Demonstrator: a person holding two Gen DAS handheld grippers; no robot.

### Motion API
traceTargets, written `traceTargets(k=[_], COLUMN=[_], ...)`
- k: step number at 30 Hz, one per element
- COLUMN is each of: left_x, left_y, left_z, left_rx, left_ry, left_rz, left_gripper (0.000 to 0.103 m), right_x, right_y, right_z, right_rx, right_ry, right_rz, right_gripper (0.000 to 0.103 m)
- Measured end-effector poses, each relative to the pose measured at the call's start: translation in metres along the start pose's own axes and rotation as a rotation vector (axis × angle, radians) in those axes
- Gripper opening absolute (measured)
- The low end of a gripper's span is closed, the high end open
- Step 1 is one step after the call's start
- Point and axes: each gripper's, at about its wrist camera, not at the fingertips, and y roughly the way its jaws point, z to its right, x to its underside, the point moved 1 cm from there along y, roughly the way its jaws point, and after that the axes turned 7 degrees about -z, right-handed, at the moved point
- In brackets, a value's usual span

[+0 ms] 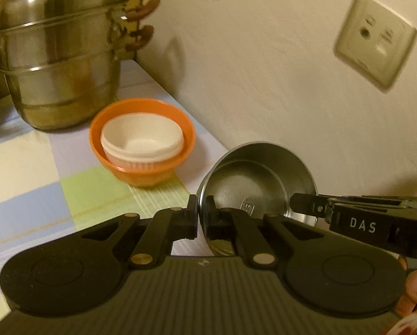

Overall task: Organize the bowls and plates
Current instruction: 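Lift the gripped steel bowl with both grippers toward the orange bowl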

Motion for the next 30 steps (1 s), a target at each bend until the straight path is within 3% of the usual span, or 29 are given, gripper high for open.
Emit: traceTargets(k=[13, 30], left_x=[-0.044, -0.068], left_y=[0.0, 0.009], left_z=[-0.037, -0.07], left_rx=[-0.023, -0.04], left_ry=[-0.069, -0.165], left_rz=[0.067, 0.128], left_gripper=[0.004, 0.004], right_x=[-0.052, -0.09], right_y=[0.019, 0.051], right_z=[-0.037, -0.063], right_rx=[-0.018, -0.029], right_ry=[-0.093, -0.188], right_rz=[0.042, 0.077], right_gripper=[0.008, 0.007])
